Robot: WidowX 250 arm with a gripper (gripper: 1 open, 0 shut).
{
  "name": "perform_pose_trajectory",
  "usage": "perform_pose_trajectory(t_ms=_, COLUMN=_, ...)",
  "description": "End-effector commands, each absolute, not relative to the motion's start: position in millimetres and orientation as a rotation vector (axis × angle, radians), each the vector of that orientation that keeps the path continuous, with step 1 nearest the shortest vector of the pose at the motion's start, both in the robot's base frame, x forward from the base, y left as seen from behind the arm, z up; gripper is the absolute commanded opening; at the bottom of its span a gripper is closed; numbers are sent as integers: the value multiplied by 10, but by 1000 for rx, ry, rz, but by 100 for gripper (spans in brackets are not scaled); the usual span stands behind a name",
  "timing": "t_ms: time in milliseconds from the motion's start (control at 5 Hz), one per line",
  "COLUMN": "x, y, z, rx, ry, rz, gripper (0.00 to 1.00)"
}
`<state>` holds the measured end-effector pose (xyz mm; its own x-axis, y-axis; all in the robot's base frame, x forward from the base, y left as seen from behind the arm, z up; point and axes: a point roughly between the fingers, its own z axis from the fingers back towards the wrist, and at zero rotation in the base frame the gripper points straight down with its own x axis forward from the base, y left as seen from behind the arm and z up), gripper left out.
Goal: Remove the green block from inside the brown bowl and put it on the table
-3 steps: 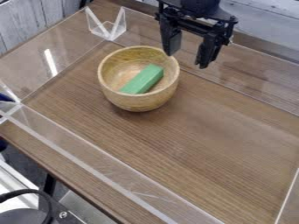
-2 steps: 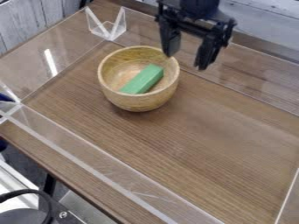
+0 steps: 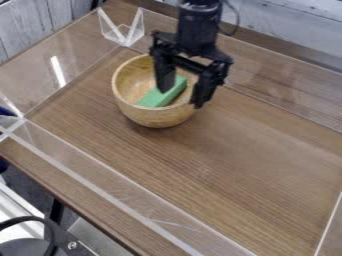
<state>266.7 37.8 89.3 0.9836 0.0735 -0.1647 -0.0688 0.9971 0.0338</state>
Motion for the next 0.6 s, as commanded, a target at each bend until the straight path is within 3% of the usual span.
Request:
perform_pose_trajectory(t_ms=0, x=2702, y=570, z=973, rx=45, ry=111, rz=111, gripper=100)
perform_pose_trajectory(t_ms=400, x=2818, y=727, z=777, rx=56, ry=139, rz=150, gripper=100)
